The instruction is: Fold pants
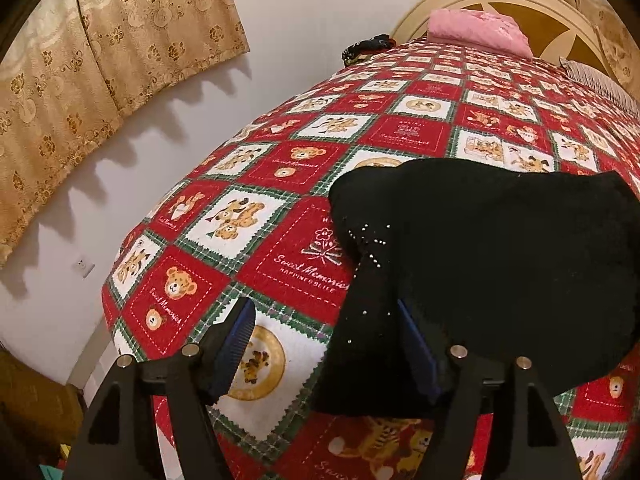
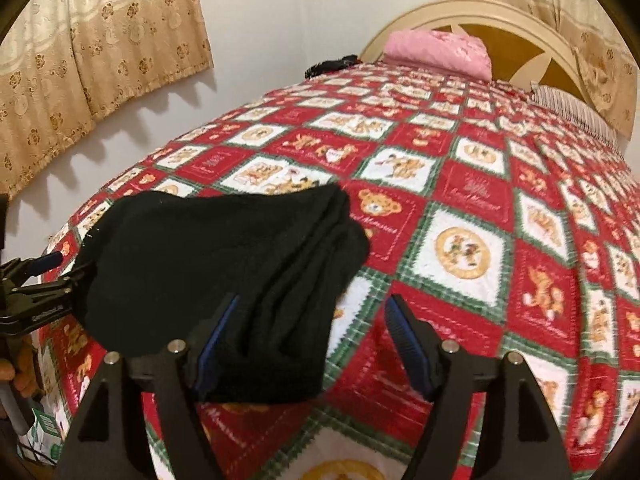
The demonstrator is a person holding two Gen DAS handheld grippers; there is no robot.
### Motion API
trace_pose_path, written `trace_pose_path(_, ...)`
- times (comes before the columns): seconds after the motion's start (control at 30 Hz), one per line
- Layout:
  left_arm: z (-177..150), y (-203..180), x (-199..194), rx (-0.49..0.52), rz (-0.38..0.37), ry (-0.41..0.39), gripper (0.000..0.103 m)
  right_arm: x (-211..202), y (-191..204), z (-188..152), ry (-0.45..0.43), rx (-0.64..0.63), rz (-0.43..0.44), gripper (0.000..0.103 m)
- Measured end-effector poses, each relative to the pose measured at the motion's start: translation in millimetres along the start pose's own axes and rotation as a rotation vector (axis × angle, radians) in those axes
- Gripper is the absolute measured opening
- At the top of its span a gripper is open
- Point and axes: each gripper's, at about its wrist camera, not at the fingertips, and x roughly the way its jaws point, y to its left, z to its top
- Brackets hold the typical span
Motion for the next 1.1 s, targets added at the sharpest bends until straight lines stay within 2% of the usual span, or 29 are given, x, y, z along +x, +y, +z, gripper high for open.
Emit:
trace_pose_path(0.13,-1.1,-6.7,0.1,0.031,0.056,-0.006,0.075,-22.5,-2.3,3.7,-0.064,0.005,-0.049,0.076)
trace_pose_path(0.23,-3.0,-23.2,-4.8,0.124,0.209,-0.065,0.079,-38.6,2.5,7.6,-0.125,-0.004,-0.104,0.076)
trace_pose_path(0.3,-5.9,-36.3,-9.5,0.202,0.347,-0.126,0.079,-47.6,11.4,9.3,-0.165,-0.034,-0.144,0.077)
trace_pose_path(0.33,-7.7,-42.8,-12.0,0.24,0.416,-0.161,0.079,-51.5,16.6,9.1,-0.184,-0.053,-0.142,0.077)
trace_pose_path(0.4,-8.5,-48.4,-15.4,0.282,0.504,-0.209,0.079,-55.6,28.0,8.0,-0.204,-0.095,-0.118,0.077)
trace_pose_path(0.47,-7.9,-47.6,-19.0,0.296,0.547,-0.237,0.079,-54.2,38.9,6.5,-0.198,-0.135,-0.08,0.076)
trace_pose_path(0.5,-6.3,-45.3,-20.3,0.29,0.545,-0.24,0.079,-50.3,45.4,6.0,-0.18,-0.154,-0.059,0.074)
trace_pose_path(0.57,-2.4,-39.1,-21.2,0.269,0.532,-0.229,0.079,-40.1,54.7,5.1,-0.137,-0.173,-0.019,0.046)
trace_pose_path(0.6,-0.5,-35.8,-21.1,0.26,0.525,-0.221,0.079,-34.7,58.2,4.4,-0.113,-0.179,-0.011,0.042)
trace_pose_path(0.7,2.6,-32.0,-21.6,0.239,0.483,-0.199,0.079,-16.8,59.9,0.2,-0.054,-0.182,-0.008,0.04)
trace_pose_path(0.77,3.8,-28.0,-21.1,0.213,0.414,-0.175,0.079,-3.9,53.8,-3.9,0.001,-0.161,-0.01,0.04)
trace_pose_path(0.83,6.3,-16.2,-21.2,0.163,0.305,-0.137,0.079,8.3,44.0,-10.1,0.062,-0.125,-0.011,0.04)
trace_pose_path(0.97,11.3,15.9,-20.3,0.039,0.122,-0.065,0.079,3.5,44.2,-18.5,0.071,-0.179,-0.03,0.04)
trace_pose_path(1.03,12.1,31.5,-21.7,-0.003,0.089,-0.057,0.079,-3.7,47.7,-21.1,0.077,-0.219,-0.043,0.04)
trace_pose_path(1.1,13.9,46.5,-25.3,-0.038,0.093,-0.063,0.079,-15.3,44.7,-17.3,0.049,-0.196,-0.024,0.039)
